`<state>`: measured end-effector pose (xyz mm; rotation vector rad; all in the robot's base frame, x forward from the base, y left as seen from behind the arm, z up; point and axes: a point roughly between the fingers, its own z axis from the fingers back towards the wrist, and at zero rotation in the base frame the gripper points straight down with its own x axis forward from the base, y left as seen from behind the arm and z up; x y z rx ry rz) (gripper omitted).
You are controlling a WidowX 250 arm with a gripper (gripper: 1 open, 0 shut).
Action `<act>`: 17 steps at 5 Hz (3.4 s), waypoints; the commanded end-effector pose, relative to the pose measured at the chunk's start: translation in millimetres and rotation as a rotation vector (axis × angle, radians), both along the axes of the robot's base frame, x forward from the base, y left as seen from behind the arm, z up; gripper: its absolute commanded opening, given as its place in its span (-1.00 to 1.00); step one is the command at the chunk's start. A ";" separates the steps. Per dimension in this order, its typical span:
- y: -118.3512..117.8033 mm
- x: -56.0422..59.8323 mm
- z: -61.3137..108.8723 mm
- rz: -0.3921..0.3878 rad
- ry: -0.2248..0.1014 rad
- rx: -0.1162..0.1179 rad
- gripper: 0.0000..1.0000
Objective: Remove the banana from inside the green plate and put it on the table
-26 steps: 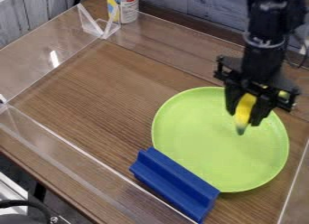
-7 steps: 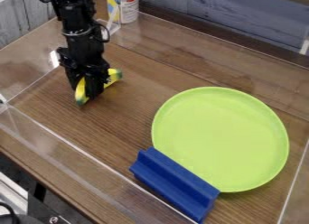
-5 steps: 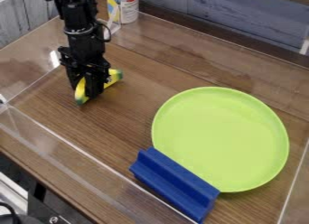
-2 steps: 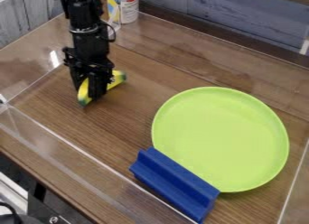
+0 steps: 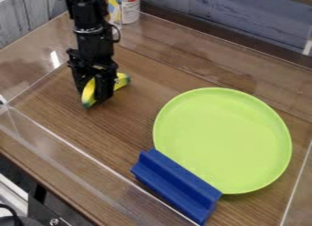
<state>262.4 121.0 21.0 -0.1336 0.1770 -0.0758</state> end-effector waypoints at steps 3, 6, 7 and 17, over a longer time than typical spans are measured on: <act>0.2 6.5 25.7 0.014 -0.065 -0.007 -1.00; 7.2 10.9 19.7 0.032 -0.068 -0.008 -1.00; 10.4 11.5 16.6 0.041 -0.067 -0.008 -1.00; 27.7 14.5 116.7 0.105 -0.221 -0.027 1.00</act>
